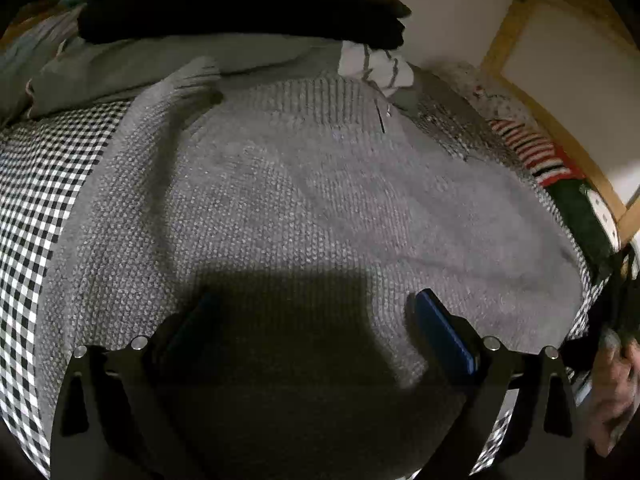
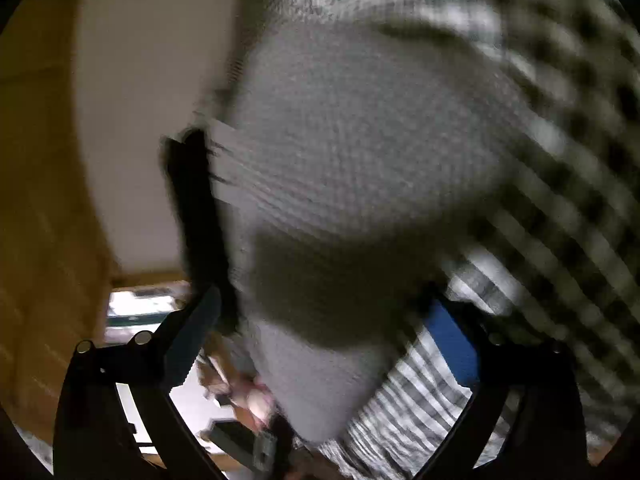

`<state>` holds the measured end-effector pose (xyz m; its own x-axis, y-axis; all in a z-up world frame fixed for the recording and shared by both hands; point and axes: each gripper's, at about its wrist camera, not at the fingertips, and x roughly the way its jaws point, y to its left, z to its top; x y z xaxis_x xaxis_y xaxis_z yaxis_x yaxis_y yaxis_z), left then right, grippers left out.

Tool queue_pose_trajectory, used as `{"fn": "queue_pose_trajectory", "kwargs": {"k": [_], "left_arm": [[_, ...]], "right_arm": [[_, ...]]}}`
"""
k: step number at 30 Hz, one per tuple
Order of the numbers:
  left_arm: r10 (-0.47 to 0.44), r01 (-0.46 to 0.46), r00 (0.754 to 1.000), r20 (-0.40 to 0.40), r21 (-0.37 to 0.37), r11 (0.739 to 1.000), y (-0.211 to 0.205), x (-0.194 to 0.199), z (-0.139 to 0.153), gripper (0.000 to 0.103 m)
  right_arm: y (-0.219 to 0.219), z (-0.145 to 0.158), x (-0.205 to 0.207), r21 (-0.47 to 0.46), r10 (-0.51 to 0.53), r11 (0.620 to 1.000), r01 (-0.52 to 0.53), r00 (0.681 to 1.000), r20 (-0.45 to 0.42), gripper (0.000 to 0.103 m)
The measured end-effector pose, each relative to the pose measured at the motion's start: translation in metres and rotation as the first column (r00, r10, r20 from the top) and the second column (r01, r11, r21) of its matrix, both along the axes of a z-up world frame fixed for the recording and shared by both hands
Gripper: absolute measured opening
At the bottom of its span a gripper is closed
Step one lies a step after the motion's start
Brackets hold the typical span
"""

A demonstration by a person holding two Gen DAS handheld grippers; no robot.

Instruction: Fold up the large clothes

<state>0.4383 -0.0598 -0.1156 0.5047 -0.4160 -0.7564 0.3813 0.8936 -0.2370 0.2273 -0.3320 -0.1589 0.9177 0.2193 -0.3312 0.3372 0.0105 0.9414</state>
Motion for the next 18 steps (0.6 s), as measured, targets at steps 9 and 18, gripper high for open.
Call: {"fn": "queue_pose_trajectory", "kwargs": {"k": [9, 18], "left_arm": [[0.044, -0.048, 0.997, 0.065, 0.056, 0.997, -0.010, -0.005, 0.004, 0.097], [0.131, -0.150, 0.985, 0.113, 0.176, 0.973, -0.009, 0.003, -0.003, 0.097]], "right_arm": [[-0.001, 0.040, 0.036, -0.054, 0.094, 0.994, -0.096, 0.995, -0.041, 0.043], [-0.001, 0.029, 0.041, -0.088, 0.088, 0.992, -0.085, 0.996, 0.025, 0.034]]}}
